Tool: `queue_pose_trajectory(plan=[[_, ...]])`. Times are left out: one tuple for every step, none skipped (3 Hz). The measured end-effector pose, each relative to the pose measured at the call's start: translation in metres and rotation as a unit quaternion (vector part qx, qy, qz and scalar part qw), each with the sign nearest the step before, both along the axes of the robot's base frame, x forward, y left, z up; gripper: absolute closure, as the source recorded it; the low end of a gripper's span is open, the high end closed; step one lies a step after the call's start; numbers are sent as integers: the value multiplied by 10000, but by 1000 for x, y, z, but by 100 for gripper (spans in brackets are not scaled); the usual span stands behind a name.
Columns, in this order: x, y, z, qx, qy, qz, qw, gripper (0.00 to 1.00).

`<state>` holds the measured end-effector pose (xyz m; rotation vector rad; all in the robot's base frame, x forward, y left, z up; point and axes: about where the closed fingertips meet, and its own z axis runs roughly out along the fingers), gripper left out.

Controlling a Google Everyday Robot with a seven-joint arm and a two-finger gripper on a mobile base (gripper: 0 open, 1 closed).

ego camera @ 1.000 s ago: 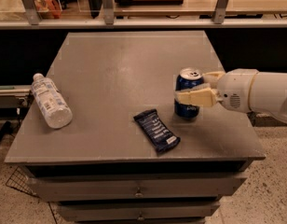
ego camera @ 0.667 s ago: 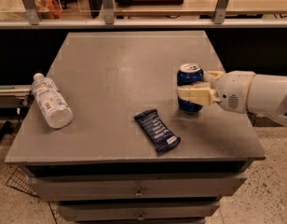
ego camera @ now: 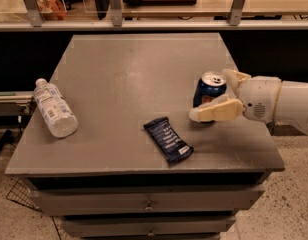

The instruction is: Move pepsi can near rxbar blueberry

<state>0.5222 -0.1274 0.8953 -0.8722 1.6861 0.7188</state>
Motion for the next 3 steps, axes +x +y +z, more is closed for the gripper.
queue_pose_trajectory(plan=[[-5,-30,14,-8,-204,-6,9998,0],[0,-87,32,-17,-570,101,9983,0],[20,-140,41,-197,-673,370,9969,0]])
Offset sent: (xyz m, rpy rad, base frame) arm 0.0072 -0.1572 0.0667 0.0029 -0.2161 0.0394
